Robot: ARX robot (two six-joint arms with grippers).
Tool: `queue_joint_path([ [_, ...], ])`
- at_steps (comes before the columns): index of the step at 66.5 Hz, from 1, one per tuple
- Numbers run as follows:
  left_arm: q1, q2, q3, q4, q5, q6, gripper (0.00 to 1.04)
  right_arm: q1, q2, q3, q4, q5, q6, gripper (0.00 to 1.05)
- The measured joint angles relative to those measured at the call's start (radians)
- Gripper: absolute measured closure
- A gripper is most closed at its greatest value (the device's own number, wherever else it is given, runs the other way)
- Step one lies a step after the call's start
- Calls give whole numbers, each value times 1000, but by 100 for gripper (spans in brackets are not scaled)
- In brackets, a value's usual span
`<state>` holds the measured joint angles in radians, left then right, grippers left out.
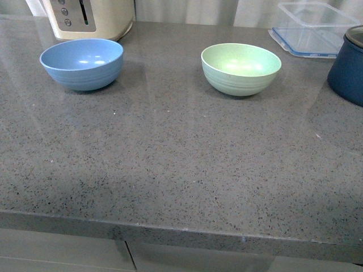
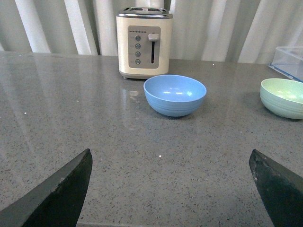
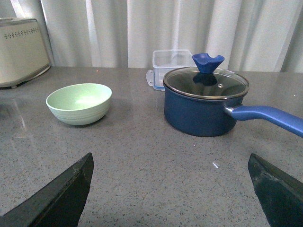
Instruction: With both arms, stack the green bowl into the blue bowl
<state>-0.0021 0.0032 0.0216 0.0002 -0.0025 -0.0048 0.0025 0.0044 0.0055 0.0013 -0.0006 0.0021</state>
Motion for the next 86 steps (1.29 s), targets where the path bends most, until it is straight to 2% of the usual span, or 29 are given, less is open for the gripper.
queue_joint_path([
  [28,0,0,0,0,0,0,7,0,0,0,0,0,0,10],
  [30,-13,26,11,-35,-45,-18,7,0,0,0,0,0,0,10],
  [31,-34,68,46,-121,-135,-57,7,0,0,0,0,0,0,10],
  [32,-47,96,68,-173,-174,-77,7,0,0,0,0,0,0,10],
  [33,-63,179,119,-276,-254,-120,7,0,0,0,0,0,0,10],
  [36,-64,409,247,-479,-426,-235,7,0,0,0,0,0,0,10],
  [38,-42,535,308,-546,-500,-268,7,0,0,0,0,0,0,10],
  [41,-5,685,373,-545,-534,-293,7,0,0,0,0,-2,0,10],
  [44,25,809,435,-498,-533,-295,7,0,0,0,-1,-1,0,10],
  [47,57,980,536,-401,-490,-284,7,0,0,0,-1,-1,0,10],
  [53,80,1139,644,-316,-454,-269,7,0,0,0,-1,-1,0,10],
  [69,88,1373,861,-267,-356,-270,7,0,0,0,-1,-1,0,10],
  [78,56,1493,980,-267,-286,-288,7,0,0,0,-1,-1,0,10],
  [86,29,1566,1048,-260,-267,-288,7,0,0,0,-1,-1,0,10],
])
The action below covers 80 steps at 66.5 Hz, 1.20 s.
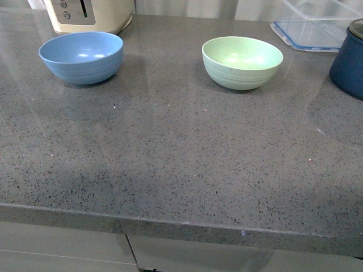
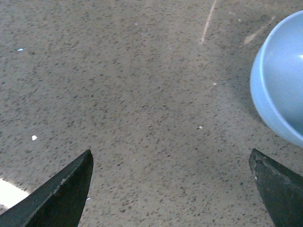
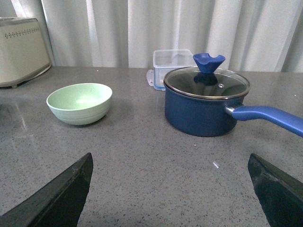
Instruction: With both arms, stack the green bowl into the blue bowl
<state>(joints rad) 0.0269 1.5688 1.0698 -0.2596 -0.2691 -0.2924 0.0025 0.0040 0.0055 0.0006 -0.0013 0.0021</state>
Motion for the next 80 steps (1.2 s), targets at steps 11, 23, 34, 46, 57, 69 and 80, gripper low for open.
queue_joint_path([
  [11,-18,84,80,8,5,5,7,0,0,0,0,0,0,10],
  [23,-16,172,163,12,7,14,7,0,0,0,0,0,0,10],
  [34,-14,249,233,12,19,25,7,0,0,0,0,0,0,10],
  [46,-15,323,307,12,26,29,7,0,0,0,0,0,0,10],
  [57,-24,386,380,3,26,29,7,0,0,0,0,0,0,10],
  [69,-41,435,431,-9,26,29,7,0,0,0,0,0,0,10],
  [80,-55,464,438,-11,24,29,7,0,0,0,0,0,0,10],
])
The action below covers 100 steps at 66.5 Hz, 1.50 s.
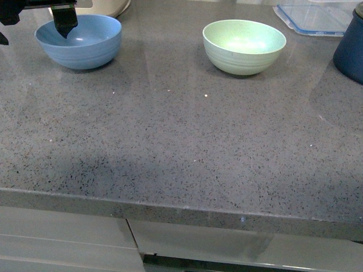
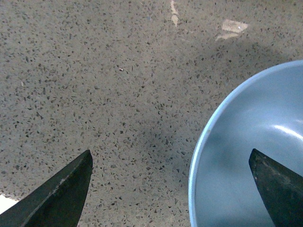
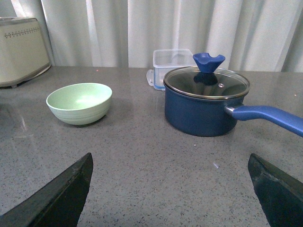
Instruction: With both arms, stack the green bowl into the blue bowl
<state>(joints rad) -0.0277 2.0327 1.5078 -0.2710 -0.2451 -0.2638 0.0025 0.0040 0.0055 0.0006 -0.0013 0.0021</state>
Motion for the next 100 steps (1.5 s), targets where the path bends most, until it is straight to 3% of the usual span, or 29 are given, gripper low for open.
queue_joint_path([
  [19,-6,9,0,1,-10,-1,7,0,0,0,0,0,0,10],
  [29,-5,9,-4,1,-12,-3,27,0,0,0,0,0,0,10],
  [49,-16,6,-60,16,-29,-55,84,0,0,0,0,0,0,10],
  [59,-23,-25,-63,16,-33,-109,101,0,0,0,0,0,0,10],
  [100,-80,-42,-20,1,-39,-143,101,0,0,0,0,0,0,10],
])
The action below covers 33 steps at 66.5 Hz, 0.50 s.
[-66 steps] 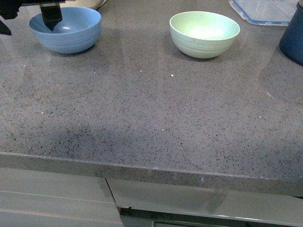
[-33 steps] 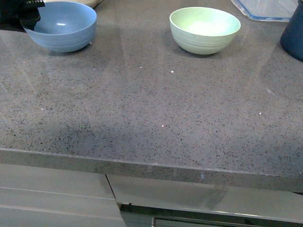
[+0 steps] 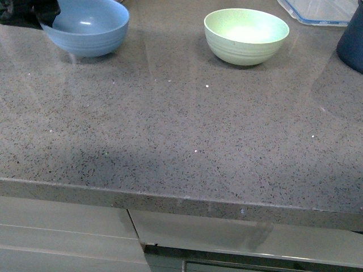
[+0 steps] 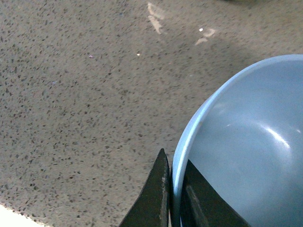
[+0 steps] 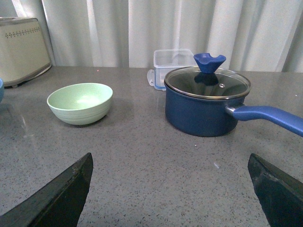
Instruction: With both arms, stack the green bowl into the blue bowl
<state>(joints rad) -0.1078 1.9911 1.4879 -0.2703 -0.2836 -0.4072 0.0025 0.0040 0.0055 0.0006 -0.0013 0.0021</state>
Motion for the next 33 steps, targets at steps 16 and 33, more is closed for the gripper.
queue_joint_path([
  [16,-72,48,103,-29,7,-22,101,0,0,0,0,0,0,10],
  [33,-132,109,185,-52,11,-42,101,0,0,0,0,0,0,10],
])
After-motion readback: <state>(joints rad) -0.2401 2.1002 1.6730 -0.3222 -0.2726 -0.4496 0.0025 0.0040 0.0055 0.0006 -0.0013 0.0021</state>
